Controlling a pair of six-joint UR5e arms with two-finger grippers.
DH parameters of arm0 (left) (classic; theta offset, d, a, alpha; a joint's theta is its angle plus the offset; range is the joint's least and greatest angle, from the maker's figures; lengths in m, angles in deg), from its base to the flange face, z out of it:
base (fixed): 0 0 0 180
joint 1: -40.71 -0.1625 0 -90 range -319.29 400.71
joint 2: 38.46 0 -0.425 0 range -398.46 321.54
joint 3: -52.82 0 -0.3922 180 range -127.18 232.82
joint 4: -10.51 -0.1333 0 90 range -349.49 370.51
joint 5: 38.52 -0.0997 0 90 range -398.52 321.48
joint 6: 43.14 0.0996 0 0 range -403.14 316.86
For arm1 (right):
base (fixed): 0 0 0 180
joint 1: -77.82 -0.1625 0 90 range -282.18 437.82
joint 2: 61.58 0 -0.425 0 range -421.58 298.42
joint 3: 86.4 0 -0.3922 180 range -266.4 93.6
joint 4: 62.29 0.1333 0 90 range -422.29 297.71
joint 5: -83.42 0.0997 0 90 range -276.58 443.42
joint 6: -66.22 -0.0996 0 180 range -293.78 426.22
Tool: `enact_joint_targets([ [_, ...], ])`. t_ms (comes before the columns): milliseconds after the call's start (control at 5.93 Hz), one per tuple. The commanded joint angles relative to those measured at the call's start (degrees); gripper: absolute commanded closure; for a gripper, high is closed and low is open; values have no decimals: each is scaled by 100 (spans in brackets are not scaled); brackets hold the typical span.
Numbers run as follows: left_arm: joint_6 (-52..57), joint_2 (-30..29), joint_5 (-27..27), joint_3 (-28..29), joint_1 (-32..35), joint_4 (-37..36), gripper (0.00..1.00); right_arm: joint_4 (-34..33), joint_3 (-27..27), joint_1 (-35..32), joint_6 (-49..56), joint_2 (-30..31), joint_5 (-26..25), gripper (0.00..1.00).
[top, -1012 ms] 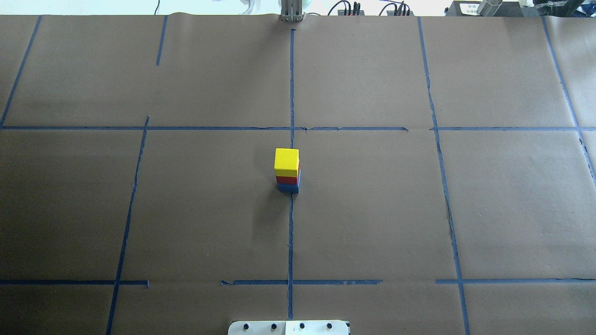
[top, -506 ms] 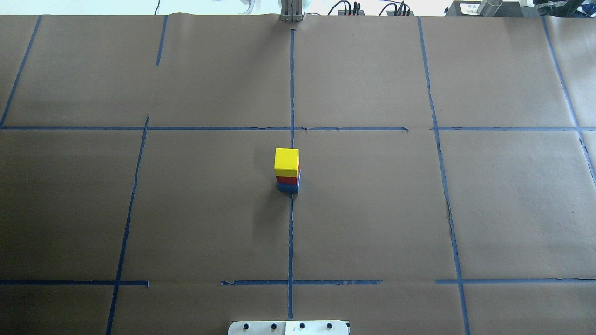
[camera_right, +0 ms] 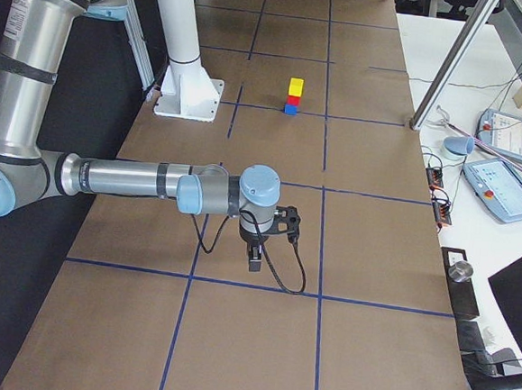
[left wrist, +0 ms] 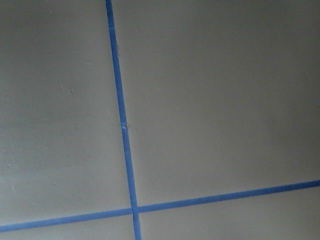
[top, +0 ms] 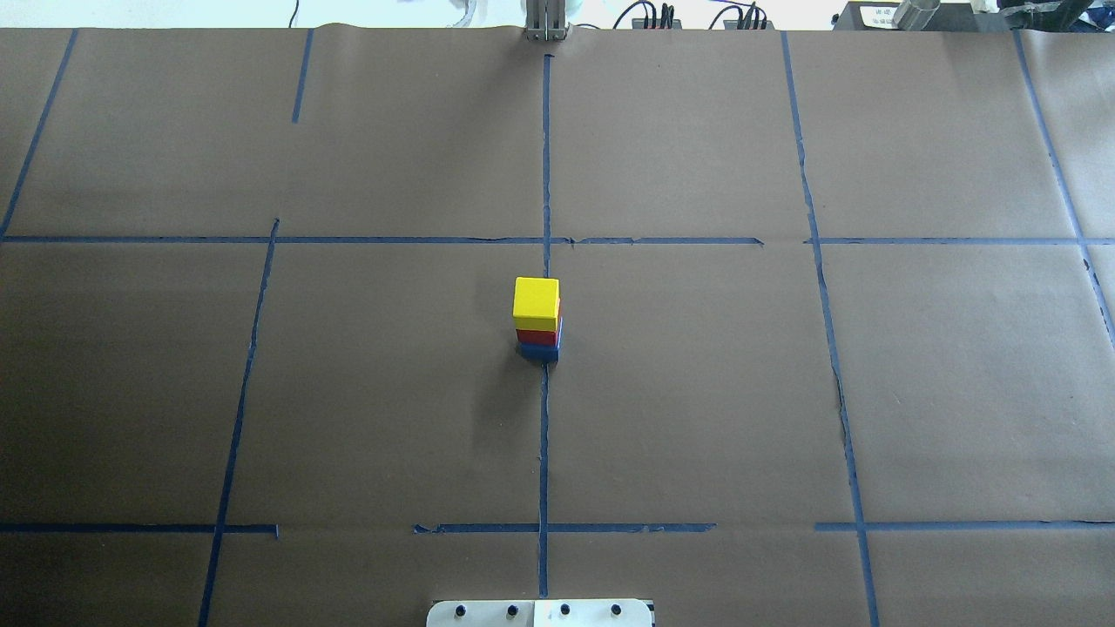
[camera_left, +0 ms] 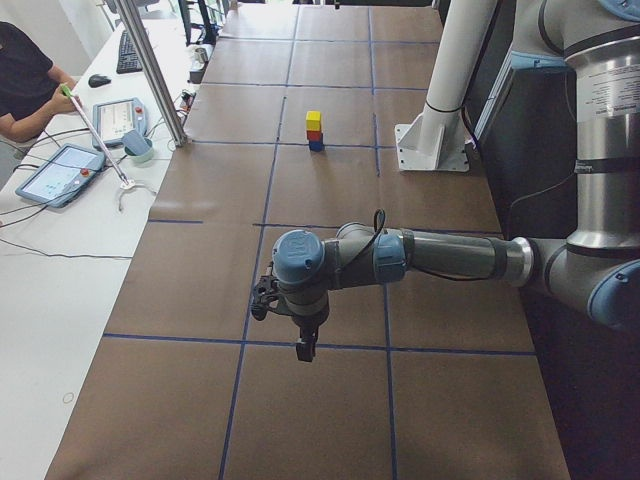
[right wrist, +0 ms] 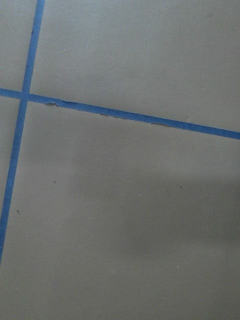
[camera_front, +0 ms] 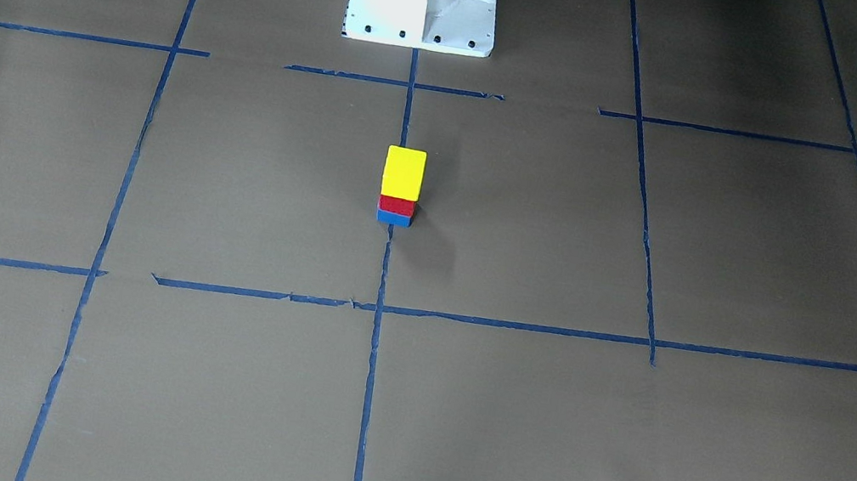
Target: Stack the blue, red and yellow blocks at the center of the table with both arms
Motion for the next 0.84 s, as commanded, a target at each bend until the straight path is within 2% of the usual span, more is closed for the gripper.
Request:
enact_joint_targets([
  [0, -6, 19, -21, 94, -10, 202, 0, 5, -2, 0, 42, -58, 15, 0],
  [337, -14, -16, -38, 138, -10, 212, 0, 5, -11, -9, 68, -49, 189, 0],
  [675, -23, -34, -47, 112, -10, 204, 0, 14, 59, -18, 104, -84, 129, 0],
])
